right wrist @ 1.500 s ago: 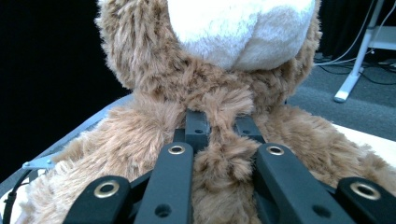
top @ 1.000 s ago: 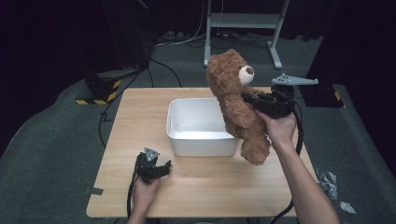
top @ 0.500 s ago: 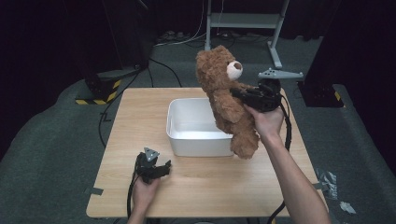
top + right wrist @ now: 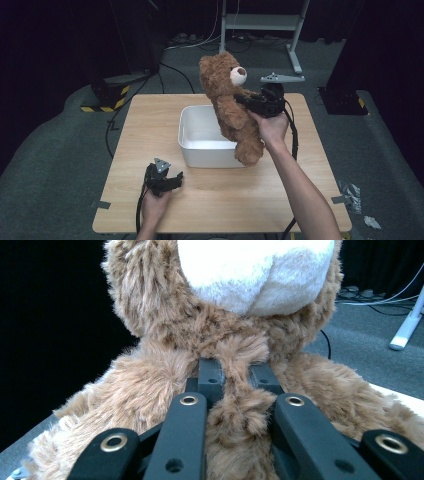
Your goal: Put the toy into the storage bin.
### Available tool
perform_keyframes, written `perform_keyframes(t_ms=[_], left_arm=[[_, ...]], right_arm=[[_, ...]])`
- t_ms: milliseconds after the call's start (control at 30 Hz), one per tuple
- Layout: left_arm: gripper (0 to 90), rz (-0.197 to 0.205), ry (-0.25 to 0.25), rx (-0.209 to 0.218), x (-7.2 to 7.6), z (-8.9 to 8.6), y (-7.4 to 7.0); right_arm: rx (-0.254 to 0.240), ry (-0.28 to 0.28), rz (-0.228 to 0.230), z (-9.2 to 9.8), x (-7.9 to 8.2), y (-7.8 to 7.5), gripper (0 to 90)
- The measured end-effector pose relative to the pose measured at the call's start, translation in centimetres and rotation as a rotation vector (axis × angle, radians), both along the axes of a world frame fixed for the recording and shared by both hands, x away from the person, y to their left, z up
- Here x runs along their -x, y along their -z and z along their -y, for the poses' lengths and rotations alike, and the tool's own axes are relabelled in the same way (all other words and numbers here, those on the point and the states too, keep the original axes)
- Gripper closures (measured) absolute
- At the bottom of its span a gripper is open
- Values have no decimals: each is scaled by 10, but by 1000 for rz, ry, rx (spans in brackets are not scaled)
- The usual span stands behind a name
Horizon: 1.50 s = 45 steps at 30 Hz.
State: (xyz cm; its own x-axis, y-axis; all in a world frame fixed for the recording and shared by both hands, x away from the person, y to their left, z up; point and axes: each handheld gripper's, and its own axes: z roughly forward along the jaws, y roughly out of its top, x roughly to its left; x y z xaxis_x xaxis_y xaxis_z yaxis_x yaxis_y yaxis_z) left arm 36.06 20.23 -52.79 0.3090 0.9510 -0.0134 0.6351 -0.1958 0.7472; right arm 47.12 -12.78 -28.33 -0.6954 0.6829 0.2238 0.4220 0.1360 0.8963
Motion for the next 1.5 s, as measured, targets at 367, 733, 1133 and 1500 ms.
perform_keyframes(t_ms=[367, 733, 1133, 1500], left_arm=[[247, 0, 0, 0, 0, 0, 0], [247, 0, -3, 2, 0, 0, 0], [247, 2, -2, -5, 0, 0, 0], [247, 2, -2, -5, 0, 0, 0]], right_arm=[[-6, -1, -12, -10, -9, 5, 805], [-11, 5, -21, -18, -17, 10, 805], [29, 9, -42, -31, -27, 21, 806], [81, 23, -66, -43, -35, 37, 807]])
